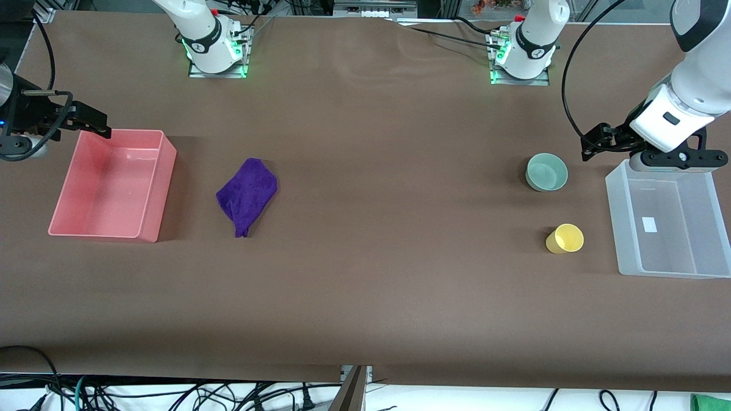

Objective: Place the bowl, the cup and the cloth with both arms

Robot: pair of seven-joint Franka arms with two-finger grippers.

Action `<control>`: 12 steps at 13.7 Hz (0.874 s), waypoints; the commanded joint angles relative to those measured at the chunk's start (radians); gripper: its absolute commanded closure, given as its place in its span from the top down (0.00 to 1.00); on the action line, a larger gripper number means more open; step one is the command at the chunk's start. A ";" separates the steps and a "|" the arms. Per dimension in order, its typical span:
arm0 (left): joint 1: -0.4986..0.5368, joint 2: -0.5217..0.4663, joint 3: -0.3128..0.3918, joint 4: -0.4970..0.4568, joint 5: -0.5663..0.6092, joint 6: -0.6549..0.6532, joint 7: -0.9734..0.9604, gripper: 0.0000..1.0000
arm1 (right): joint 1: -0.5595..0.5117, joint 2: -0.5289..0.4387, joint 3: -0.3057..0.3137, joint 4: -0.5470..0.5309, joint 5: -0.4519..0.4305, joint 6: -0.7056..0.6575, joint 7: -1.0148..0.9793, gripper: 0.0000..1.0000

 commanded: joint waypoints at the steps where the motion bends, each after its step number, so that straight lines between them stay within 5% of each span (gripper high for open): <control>1: -0.002 -0.008 0.000 -0.004 -0.008 -0.010 0.000 1.00 | -0.010 0.011 0.001 0.026 0.012 -0.014 -0.011 1.00; 12: -0.002 -0.006 0.000 -0.004 -0.008 -0.010 0.003 1.00 | -0.028 0.035 -0.006 0.003 -0.017 0.021 -0.013 1.00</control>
